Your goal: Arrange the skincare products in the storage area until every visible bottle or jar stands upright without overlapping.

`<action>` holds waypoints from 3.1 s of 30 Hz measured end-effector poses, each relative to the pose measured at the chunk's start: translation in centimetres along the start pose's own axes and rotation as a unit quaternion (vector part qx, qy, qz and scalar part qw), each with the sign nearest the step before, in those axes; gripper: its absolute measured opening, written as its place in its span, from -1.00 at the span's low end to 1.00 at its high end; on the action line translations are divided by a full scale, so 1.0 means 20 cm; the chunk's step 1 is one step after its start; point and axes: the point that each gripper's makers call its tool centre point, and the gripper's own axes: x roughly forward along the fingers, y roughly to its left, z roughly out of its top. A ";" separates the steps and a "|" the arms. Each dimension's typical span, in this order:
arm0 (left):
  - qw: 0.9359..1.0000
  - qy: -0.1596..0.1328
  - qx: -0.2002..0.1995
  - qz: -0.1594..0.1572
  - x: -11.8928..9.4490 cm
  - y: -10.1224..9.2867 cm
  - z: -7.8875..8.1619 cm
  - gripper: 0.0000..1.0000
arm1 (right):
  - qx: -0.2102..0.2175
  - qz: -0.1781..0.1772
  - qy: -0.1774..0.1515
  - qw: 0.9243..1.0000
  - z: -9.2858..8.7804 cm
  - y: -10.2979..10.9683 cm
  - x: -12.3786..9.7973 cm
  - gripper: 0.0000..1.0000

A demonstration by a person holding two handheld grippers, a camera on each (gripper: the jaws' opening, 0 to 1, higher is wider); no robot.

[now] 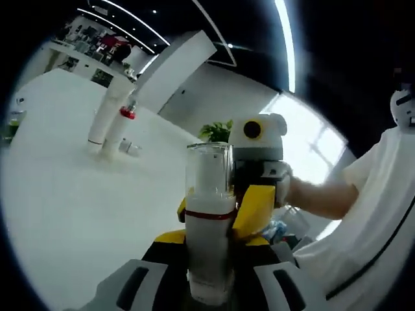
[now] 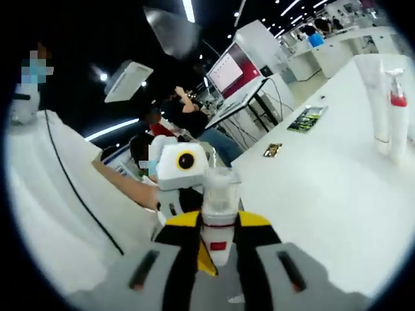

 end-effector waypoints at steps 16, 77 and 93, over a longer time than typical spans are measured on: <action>0.999 -0.008 -0.028 0.036 -0.03 0.08 0.02 -0.47 | 0.051 -0.051 -0.040 0.997 -0.01 -0.06 0.02 -0.41; 0.997 0.000 0.029 -0.065 0.02 -0.12 -0.01 -0.39 | -0.058 0.031 -0.031 0.997 0.04 0.12 -0.05 -0.56; 0.999 0.014 -0.011 -0.047 0.01 -0.07 -0.03 -0.47 | 0.002 0.004 -0.036 0.999 0.05 0.05 0.02 -0.55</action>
